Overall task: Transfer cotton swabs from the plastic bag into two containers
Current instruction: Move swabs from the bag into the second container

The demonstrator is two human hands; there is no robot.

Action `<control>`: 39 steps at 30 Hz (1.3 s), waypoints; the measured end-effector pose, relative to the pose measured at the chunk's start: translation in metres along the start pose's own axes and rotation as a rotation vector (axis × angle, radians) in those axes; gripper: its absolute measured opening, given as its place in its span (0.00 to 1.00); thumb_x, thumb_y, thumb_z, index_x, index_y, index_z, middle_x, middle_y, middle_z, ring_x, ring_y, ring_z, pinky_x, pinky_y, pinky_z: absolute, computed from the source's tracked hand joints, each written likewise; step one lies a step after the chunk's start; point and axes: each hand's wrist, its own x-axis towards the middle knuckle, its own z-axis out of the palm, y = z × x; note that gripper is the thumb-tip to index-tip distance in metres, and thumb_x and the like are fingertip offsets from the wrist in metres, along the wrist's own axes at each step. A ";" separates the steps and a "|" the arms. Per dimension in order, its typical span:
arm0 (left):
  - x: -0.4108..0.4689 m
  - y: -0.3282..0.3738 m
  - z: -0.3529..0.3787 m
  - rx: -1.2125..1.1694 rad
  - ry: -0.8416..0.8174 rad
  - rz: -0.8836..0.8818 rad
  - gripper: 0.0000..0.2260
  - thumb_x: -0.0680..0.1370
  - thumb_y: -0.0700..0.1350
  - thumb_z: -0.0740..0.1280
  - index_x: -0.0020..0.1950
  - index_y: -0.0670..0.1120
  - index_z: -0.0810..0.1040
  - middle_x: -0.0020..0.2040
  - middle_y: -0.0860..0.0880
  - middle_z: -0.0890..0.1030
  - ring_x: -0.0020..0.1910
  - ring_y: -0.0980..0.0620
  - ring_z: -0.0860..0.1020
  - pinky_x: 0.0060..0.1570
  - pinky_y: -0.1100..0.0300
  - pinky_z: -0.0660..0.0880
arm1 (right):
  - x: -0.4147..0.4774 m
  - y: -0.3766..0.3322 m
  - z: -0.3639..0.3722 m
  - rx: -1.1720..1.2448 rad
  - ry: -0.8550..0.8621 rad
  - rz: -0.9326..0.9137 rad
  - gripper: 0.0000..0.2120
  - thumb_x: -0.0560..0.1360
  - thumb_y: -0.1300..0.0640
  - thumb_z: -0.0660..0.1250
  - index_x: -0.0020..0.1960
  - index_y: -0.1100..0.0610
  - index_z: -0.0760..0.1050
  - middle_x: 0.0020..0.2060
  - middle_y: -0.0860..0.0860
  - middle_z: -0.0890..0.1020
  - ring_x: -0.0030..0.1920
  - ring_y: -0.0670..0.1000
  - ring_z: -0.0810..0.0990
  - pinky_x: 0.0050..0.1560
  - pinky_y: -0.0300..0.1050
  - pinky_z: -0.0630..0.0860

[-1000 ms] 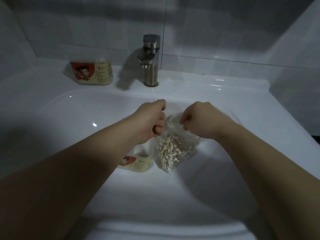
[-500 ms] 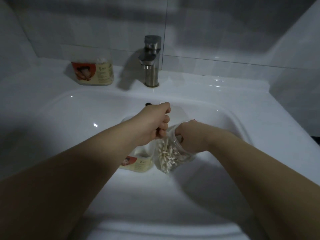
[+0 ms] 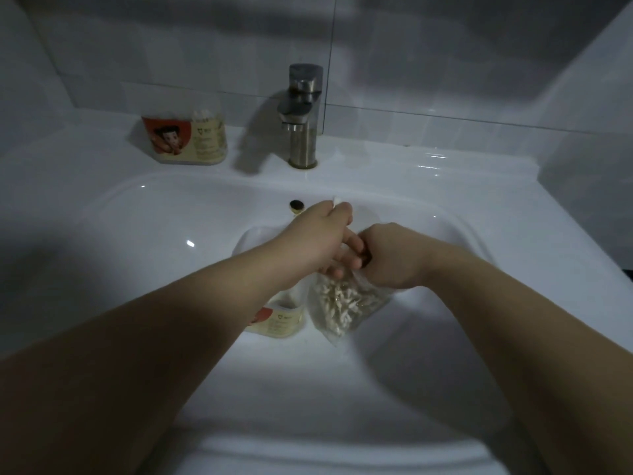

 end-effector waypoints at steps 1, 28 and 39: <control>0.000 -0.001 0.000 0.043 0.007 0.031 0.09 0.86 0.49 0.55 0.50 0.47 0.71 0.41 0.45 0.84 0.33 0.48 0.82 0.31 0.56 0.76 | -0.001 0.000 0.000 0.008 0.003 -0.012 0.07 0.73 0.50 0.65 0.37 0.48 0.73 0.32 0.44 0.79 0.35 0.46 0.78 0.36 0.39 0.69; -0.002 -0.003 -0.005 0.614 0.054 0.047 0.15 0.87 0.49 0.52 0.59 0.42 0.75 0.52 0.44 0.84 0.47 0.46 0.83 0.39 0.52 0.81 | -0.014 -0.003 -0.019 0.166 0.037 0.054 0.12 0.70 0.53 0.73 0.54 0.45 0.84 0.41 0.43 0.86 0.40 0.43 0.84 0.44 0.39 0.79; 0.002 -0.004 -0.005 0.595 0.097 0.168 0.14 0.86 0.47 0.53 0.54 0.42 0.75 0.47 0.47 0.85 0.42 0.49 0.84 0.43 0.51 0.80 | -0.015 0.002 -0.029 0.222 0.233 0.087 0.15 0.74 0.63 0.65 0.43 0.44 0.82 0.26 0.39 0.81 0.29 0.37 0.80 0.31 0.27 0.72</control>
